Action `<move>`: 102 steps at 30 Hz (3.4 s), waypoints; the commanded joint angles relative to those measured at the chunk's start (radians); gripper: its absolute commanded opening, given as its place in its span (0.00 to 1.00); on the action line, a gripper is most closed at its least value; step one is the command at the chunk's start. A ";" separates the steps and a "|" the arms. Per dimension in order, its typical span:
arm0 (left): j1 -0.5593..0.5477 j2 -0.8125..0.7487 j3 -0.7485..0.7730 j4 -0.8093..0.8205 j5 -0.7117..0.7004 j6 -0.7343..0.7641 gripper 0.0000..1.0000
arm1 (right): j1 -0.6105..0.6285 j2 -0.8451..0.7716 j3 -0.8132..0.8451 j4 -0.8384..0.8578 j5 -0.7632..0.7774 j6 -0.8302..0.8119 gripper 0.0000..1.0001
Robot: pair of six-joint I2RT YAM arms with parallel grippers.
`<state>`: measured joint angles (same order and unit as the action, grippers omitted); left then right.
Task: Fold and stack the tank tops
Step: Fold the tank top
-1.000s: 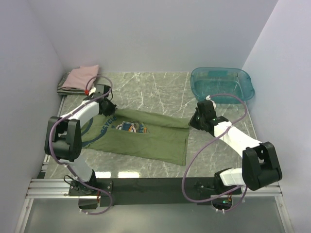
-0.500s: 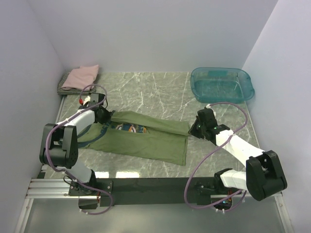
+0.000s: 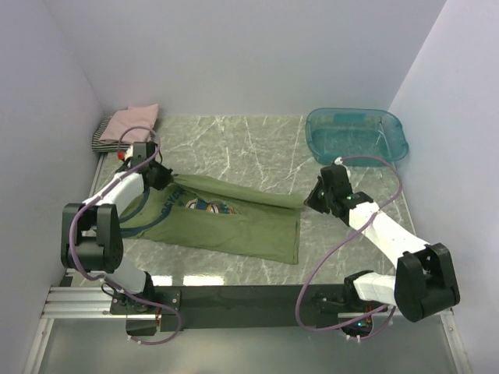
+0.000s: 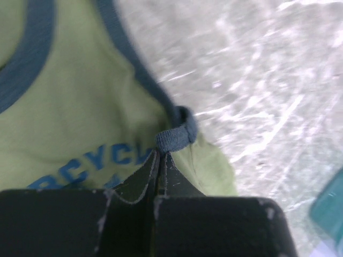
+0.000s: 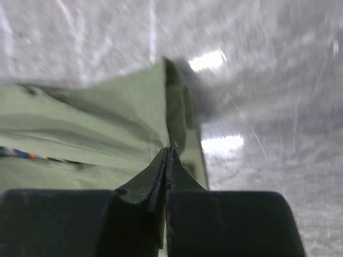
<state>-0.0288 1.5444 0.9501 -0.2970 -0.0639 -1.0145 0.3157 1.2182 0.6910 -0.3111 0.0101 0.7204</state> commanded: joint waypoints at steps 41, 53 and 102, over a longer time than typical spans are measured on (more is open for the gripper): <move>0.017 -0.164 -0.238 0.118 0.033 -0.009 0.01 | -0.020 -0.158 -0.191 0.067 -0.071 0.001 0.01; 0.017 -0.179 -0.309 0.150 0.030 -0.019 0.18 | -0.007 -0.163 -0.315 0.190 -0.147 0.017 0.25; -0.215 0.112 -0.185 0.151 0.079 -0.016 0.04 | -0.208 0.219 0.019 0.044 0.042 -0.096 0.00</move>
<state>-0.2264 1.6100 0.7746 -0.1253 0.0357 -1.0378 0.1654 1.4971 0.7303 -0.2340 -0.0189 0.6312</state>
